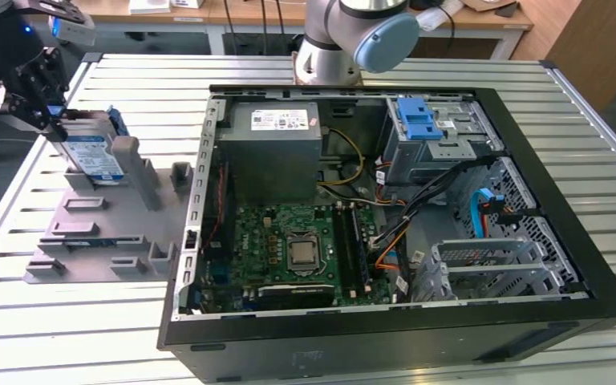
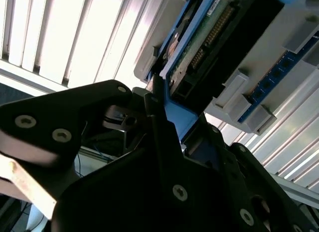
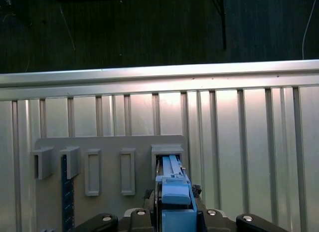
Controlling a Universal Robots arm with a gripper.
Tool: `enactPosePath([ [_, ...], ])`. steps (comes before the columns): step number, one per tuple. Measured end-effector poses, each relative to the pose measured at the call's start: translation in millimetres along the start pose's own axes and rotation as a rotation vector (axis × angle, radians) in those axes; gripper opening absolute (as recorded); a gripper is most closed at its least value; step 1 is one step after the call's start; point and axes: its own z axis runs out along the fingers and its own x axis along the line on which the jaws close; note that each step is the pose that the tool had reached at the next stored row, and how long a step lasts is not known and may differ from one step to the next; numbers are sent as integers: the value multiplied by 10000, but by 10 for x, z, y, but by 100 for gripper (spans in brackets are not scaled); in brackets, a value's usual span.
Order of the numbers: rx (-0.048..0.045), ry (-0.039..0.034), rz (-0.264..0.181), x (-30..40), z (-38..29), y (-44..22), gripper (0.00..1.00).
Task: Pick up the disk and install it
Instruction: 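Pick up the disk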
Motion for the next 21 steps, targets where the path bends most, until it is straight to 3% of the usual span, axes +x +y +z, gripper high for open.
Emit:
enactPosePath([
  [6,-5,4,-407,0,-1,1,37],
  [14,-4,3,-420,1,0,1,37],
  [16,-4,3,-420,1,0,1,38],
  [17,-4,3,-420,0,0,1,44],
  [21,-4,3,-420,0,0,1,44],
])
